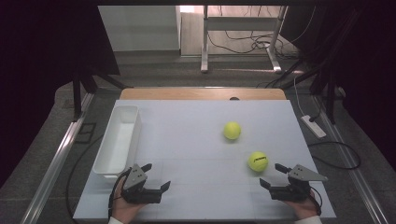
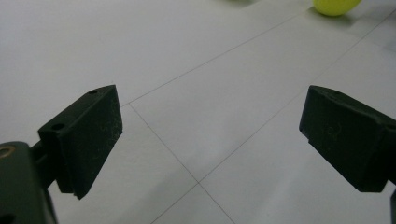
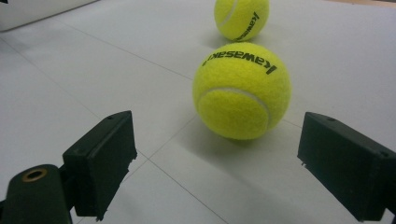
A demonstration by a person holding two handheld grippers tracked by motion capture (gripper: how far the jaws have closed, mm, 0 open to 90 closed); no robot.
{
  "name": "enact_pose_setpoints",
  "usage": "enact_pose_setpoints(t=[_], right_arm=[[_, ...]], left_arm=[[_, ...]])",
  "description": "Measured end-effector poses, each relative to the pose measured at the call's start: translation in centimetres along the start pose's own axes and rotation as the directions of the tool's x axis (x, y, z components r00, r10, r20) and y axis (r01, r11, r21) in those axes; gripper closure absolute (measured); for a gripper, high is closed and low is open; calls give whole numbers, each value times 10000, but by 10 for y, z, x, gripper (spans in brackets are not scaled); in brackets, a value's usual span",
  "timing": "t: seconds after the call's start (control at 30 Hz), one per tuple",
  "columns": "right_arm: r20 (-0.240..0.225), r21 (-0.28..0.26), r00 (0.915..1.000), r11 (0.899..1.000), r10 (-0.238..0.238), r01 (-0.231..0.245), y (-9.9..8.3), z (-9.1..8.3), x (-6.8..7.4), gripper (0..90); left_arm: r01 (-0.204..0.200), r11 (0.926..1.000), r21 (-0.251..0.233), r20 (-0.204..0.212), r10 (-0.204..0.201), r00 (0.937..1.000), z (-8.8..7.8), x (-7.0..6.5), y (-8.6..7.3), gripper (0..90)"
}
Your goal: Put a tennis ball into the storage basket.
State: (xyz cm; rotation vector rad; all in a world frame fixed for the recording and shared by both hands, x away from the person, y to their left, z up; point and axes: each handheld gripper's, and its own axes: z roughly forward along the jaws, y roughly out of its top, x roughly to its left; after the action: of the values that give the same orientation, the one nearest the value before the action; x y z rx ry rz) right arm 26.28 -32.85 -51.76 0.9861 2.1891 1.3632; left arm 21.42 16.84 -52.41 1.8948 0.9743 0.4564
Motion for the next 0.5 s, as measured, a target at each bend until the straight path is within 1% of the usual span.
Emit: enact_pose_setpoints(t=[0.1,0.2,0.27,0.5], right_arm=[[12,-2,10000,10000,-9,9,-1,-1,0,111],[37,-6,10000,10000,7,-7,-1,-1,0,111],[48,-11,10000,10000,10,-10,-1,-1,0,111],[76,-5,10000,10000,20,-20,-1,-2,0,112]], left_arm=[[-30,10000,-18,-6,30,10000,0,0,1,67],[97,10000,-19,94,-97,9999,1,-1,2,67],[-14,10000,-13,64,14,10000,2,-2,3,68],[-80,10000,-24,55,81,10000,2,-3,4,71]])
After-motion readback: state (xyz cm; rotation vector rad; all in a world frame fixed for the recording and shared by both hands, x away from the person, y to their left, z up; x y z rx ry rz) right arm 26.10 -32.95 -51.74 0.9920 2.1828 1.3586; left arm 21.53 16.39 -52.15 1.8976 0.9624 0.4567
